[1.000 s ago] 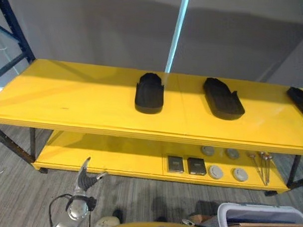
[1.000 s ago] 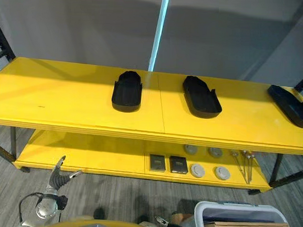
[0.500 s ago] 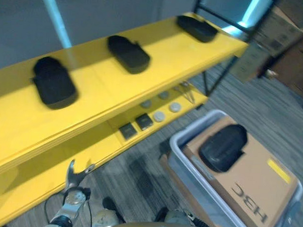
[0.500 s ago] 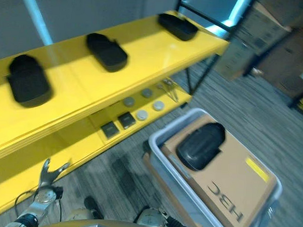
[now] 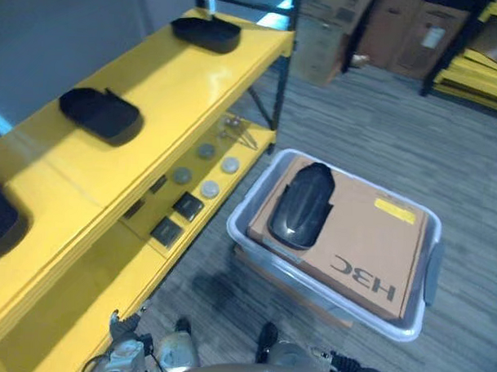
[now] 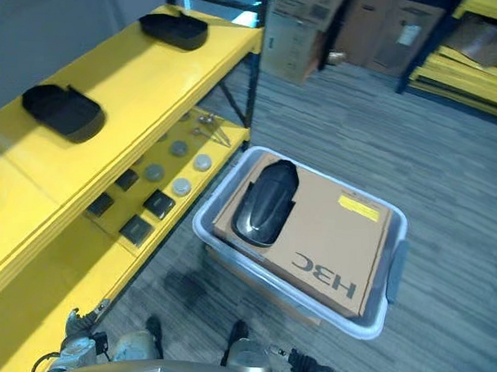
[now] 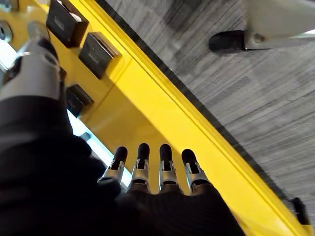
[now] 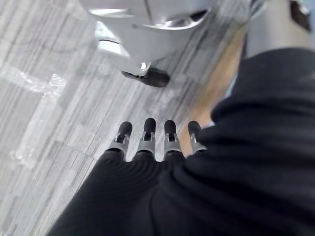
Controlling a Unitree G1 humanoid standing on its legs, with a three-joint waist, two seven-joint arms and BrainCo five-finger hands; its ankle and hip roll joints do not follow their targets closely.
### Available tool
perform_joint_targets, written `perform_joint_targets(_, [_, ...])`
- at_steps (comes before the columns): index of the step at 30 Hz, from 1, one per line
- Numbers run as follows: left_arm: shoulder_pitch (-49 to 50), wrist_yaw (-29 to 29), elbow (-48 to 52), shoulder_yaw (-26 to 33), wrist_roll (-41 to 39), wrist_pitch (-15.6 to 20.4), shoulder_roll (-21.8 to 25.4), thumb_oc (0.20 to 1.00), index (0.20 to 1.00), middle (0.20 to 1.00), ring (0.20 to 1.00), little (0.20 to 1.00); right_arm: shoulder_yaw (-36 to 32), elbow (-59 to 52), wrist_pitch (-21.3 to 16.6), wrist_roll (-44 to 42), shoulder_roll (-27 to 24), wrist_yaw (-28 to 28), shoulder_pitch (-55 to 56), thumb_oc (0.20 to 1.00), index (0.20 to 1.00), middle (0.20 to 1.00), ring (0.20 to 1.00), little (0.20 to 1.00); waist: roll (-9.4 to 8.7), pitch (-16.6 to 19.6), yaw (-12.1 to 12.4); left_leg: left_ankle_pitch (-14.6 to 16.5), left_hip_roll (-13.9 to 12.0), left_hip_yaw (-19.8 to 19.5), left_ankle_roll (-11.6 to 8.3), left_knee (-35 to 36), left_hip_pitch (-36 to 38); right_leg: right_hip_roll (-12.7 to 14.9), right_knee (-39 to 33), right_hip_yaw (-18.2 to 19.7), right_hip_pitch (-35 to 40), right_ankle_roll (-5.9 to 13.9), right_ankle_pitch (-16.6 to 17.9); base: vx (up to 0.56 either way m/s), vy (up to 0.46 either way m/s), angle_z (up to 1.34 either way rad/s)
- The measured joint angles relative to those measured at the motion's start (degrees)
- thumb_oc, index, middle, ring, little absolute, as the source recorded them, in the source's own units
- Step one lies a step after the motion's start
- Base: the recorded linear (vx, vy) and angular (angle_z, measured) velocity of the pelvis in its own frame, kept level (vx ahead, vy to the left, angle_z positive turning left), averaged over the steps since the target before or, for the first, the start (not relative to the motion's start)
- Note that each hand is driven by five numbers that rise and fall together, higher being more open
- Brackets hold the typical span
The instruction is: Move parts from the plastic box to the shelf.
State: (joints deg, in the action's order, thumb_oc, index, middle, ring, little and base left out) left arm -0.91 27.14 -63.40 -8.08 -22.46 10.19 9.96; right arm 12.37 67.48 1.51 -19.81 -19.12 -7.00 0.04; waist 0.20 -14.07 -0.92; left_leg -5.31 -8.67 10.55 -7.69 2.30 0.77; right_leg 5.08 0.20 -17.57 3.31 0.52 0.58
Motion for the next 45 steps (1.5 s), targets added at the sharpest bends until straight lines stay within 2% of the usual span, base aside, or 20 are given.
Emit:
perform_joint_targets(1, [-1.0, -0.1, 0.3, -1.8, -0.4, -0.3, 0.0, 1.0, 1.0, 1.0, 1.0, 1.0, 0.7, -1.2, -0.4, 0.8, 0.0, 0.4, 0.2, 1.0, 1.0, 1.0, 1.0, 1.0, 0.89, 0.5, 0.2, 0.0, 0.9, -3.7, 0.07, 2.7, 0.9, -0.9, -2.1, 2.5, 0.3, 1.12, 0.5, 0.1, 0.324, -0.79])
perform_joint_targets(3, [-1.3, -0.8, -0.3, -2.4, -0.4, -1.1, -0.4, 1.0, 1.0, 1.0, 1.0, 1.0, 0.7, -1.3, -1.4, 0.3, -0.2, 2.2, 0.4, 1.0, 1.0, 1.0, 1.0, 1.0, 2.13, 1.3, 0.3, -0.3, 0.4, -2.7, 1.33, 2.7, 0.9, -1.7, -3.7, 3.1, 1.0, 1.99, 1.8, 0.1, 0.302, -0.6])
perform_joint_targets(6, [-2.6, -4.2, -0.4, -3.6, -1.0, -1.3, 0.5, 1.0, 1.0, 1.0, 1.0, 1.0, 0.1, -1.4, -4.3, -1.1, 3.0, 5.0, 2.0, 1.0, 1.0, 1.0, 1.0, 1.0, -0.27, 2.0, 0.0, 0.5, 4.0, -2.2, 3.89, 2.7, 1.4, 1.7, -3.4, 4.1, 0.6, 3.63, 2.6, 0.03, 0.215, -0.13])
perform_joint_targets(7, [-2.7, -5.9, -0.2, -4.3, -1.0, -1.8, 1.4, 1.0, 1.0, 1.0, 1.0, 1.0, -0.2, -1.4, -7.8, -1.2, 5.2, 7.8, 3.2, 1.0, 1.0, 1.0, 1.0, 1.0, -1.93, 2.1, 0.1, 0.8, 6.2, -1.6, 5.37, 2.7, 1.3, 4.2, -2.5, 4.4, -0.5, 4.74, 2.6, 0.0, 0.161, -0.1])
perform_joint_targets(9, [-1.8, -6.9, -0.2, -5.6, -1.0, -2.3, 2.6, 1.0, 1.0, 1.0, 1.0, 1.0, -0.8, -4.9, -13.2, -1.4, 6.5, 13.2, 4.5, 1.0, 1.0, 1.0, 1.0, 1.0, -2.43, 2.0, 0.3, 1.2, 7.5, -0.4, 6.81, 2.4, 1.3, 5.9, -0.5, 4.3, -1.8, 5.33, 2.7, -0.01, 0.11, -0.2])
perform_joint_targets(11, [-0.8, -7.2, 0.0, -5.6, -1.0, -2.5, 3.6, 1.0, 1.0, 1.0, 1.0, 1.0, -1.4, -9.7, -16.1, -2.2, 6.4, 16.6, 5.4, 1.0, 1.0, 1.0, 1.0, 1.0, -2.85, 1.9, -0.3, 1.5, 8.5, 0.7, 7.56, 2.4, 1.6, 6.6, -0.1, 4.2, -2.5, 5.95, 3.4, -0.02, 0.095, -0.25])
perform_joint_targets(12, [0.4, -7.6, 0.6, -5.5, -0.9, -2.9, 4.4, 1.0, 1.0, 1.0, 1.0, 1.0, -2.3, -16.2, -17.6, -1.9, 6.2, 19.9, 6.5, 1.0, 1.0, 1.0, 1.0, 1.0, -2.79, 1.7, -0.5, 1.6, 8.7, 1.7, 7.84, 2.4, 1.5, 6.8, 0.6, 4.5, -3.4, 6.96, 4.1, 0.0, 0.057, -0.42])
perform_joint_targets(14, [3.6, -8.5, 0.6, -5.5, -0.9, -3.3, 6.1, 1.0, 1.0, 1.0, 1.0, 1.0, -2.7, -33.3, -24.6, 2.6, 3.8, 27.7, 6.2, 1.0, 1.0, 1.0, 1.0, 1.0, -2.38, 0.8, -3.0, 1.9, 8.7, 2.9, 8.24, 2.7, 1.6, 6.6, 0.9, 4.8, -4.3, 7.29, 5.0, 0.02, -0.01, -0.42])
perform_joint_targets(17, [4.0, -8.7, 0.7, -5.4, -0.9, -3.3, 6.2, 1.0, 1.0, 1.0, 1.0, 1.0, -3.6, -47.7, -27.7, 9.3, -0.4, 32.9, 7.1, 1.0, 1.0, 1.0, 1.0, 1.0, -2.75, 0.7, -3.5, 2.1, 8.6, 2.9, 8.13, 2.7, 1.8, 5.6, -3.7, 6.9, -2.3, 7.88, 5.1, 0.05, -0.036, -0.07])
perform_joint_targets(19, [4.2, -8.8, 0.9, -5.3, -1.0, -4.2, 5.7, 1.0, 1.0, 1.0, 1.0, 1.0, -4.0, -51.7, -29.7, 11.5, -3.2, 34.6, 4.8, 1.0, 1.0, 1.0, 1.0, 1.0, -2.81, 0.7, -3.9, 1.6, 7.6, 2.7, 7.12, 2.7, 1.9, 4.0, -5.1, 7.2, -1.3, 7.21, 5.8, 0.07, -0.04, -0.03])
perform_joint_targets(22, [3.9, -9.3, 0.8, -3.5, -1.0, -5.6, 4.8, 1.0, 1.0, 1.0, 1.0, 1.0, -4.1, -61.1, -29.8, 12.7, -8.9, 36.4, 4.4, 1.0, 1.0, 1.0, 1.0, 1.0, -2.72, 0.7, -4.4, 1.3, 6.1, 2.8, 5.98, 2.7, 2.1, 2.4, -5.3, 7.5, -1.2, 6.85, 5.5, 0.09, -0.046, -0.06])
perform_joint_targets(24, [3.7, -10.8, 1.0, -3.5, 0.6, -5.7, 4.3, 1.0, 1.0, 1.0, 1.0, 1.0, -4.3, -64.5, -27.8, 13.1, -11.7, 36.6, 3.6, 1.0, 1.0, 1.0, 1.0, 1.0, -2.69, 0.7, -4.9, 1.3, 5.6, 2.9, 5.71, 2.7, 2.1, 1.7, -5.3, 7.8, -1.4, 6.72, 5.4, -0.01, -0.046, -0.08])
perform_joint_targets(26, [3.4, -11.8, 2.1, -6.4, 1.7, -5.3, 4.0, 1.0, 1.0, 1.0, 1.0, 1.0, -4.2, -62.1, -25.1, 12.3, -13.9, 38.1, 0.5, 1.0, 1.0, 1.0, 1.0, 1.0, -2.56, 0.5, -4.8, 1.0, 5.3, 3.0, 5.38, 2.7, 0.8, 1.4, -5.3, 7.8, -2.4, 6.7, 5.5, -0.12, -0.078, -0.06])
perform_joint_targets(27, [2.0, -12.7, 2.7, -9.4, 2.3, -4.5, 3.8, 1.0, 1.0, 1.0, 1.0, 1.0, -4.2, -56.1, -22.1, 10.2, -14.5, 39.5, -4.5, 1.0, 1.0, 1.0, 1.0, 1.0, -2.39, 0.3, -4.3, 0.2, 5.3, 3.0, 5.35, 2.7, -1.8, 1.4, -5.3, 7.9, -4.9, 6.28, 6.0, -0.15, -0.073, -0.02])
perform_joint_targets(29, [0.4, -12.7, 3.3, -10.9, 2.4, -3.7, 3.3, 1.0, 1.0, 1.0, 1.0, 1.0, -3.8, -50.9, -19.9, 8.4, -14.5, 40.4, -9.5, 1.0, 1.0, 1.0, 1.0, 1.0, -2.05, -0.8, -3.4, -0.7, 5.4, 2.7, 5.62, 2.7, -3.8, 1.4, -5.3, 7.7, -7.2, 6.12, 6.9, -0.11, -0.084, 0.08])
perform_joint_targets(30, [-1.5, -12.7, 3.4, -11.2, 2.4, -3.3, 2.9, 1.0, 1.0, 1.0, 1.0, 1.0, -3.0, -48.0, -17.9, 7.8, -14.7, 40.9, -14.3, 1.0, 1.0, 1.0, 1.0, 1.0, -1.37, -3.3, -2.4, -1.4, 5.4, 2.1, 5.68, 2.4, -5.0, 1.4, -5.3, 7.3, -8.1, 5.94, 7.5, -0.06, -0.092, 0.16])
perform_joint_targets(34, [-4.4, -12.9, 3.7, -11.3, 2.4, -3.5, 3.0, 1.0, 1.0, 1.0, 1.0, 1.0, 0.5, -48.3, -12.2, 8.6, -15.3, 43.7, -25.4, 1.0, 1.0, 1.0, 1.0, 1.0, 1.19, -8.2, 0.2, -2.7, 5.3, 0.1, 5.35, 2.4, -7.9, 1.2, -5.3, 5.6, -9.8, 5.62, 8.2, -0.05, -0.073, 0.25])
perform_joint_targets(35, [-4.7, -13.0, 3.6, -11.2, 2.4, -3.6, 3.3, 1.0, 1.0, 1.0, 1.0, 1.0, 1.0, -48.3, -10.6, 8.9, -15.3, 44.7, -28.2, 1.0, 1.0, 1.0, 1.0, 1.0, 1.71, -9.1, 1.6, -3.0, 5.2, -0.6, 5.22, 2.4, -8.7, 1.1, -5.2, 4.9, -10.3, 5.48, 8.3, -0.05, -0.037, 0.33])
perform_joint_targets(40, [-6.5, -14.1, 1.5, -12.3, 2.3, -4.0, 4.5, 1.0, 1.0, 1.0, 1.0, 1.0, 1.5, -43.4, -7.3, 7.9, -16.0, 47.7, -37.6, 1.0, 1.0, 1.0, 1.0, 1.0, 1.44, -12.4, 4.2, -3.8, 5.6, -1.9, 5.86, 2.4, -10.4, 1.4, -5.0, 3.8, -11.3, 4.87, 8.7, -0.03, 0.011, 0.15])
perform_joint_targets(45, [-8.0, -15.0, 1.9, -12.4, 1.6, -3.8, 4.8, 1.0, 1.0, 1.0, 1.0, 1.0, 3.2, -36.6, -2.4, 7.8, -16.0, 50.3, -41.3, 1.0, 1.0, 1.0, 1.0, 1.0, 2.25, -14.3, 5.7, -4.0, 6.2, -3.2, 6.05, 2.4, -11.5, 2.1, -5.0, 2.5, -11.5, 4.93, 8.7, 0.0, 0.02, 0.17])
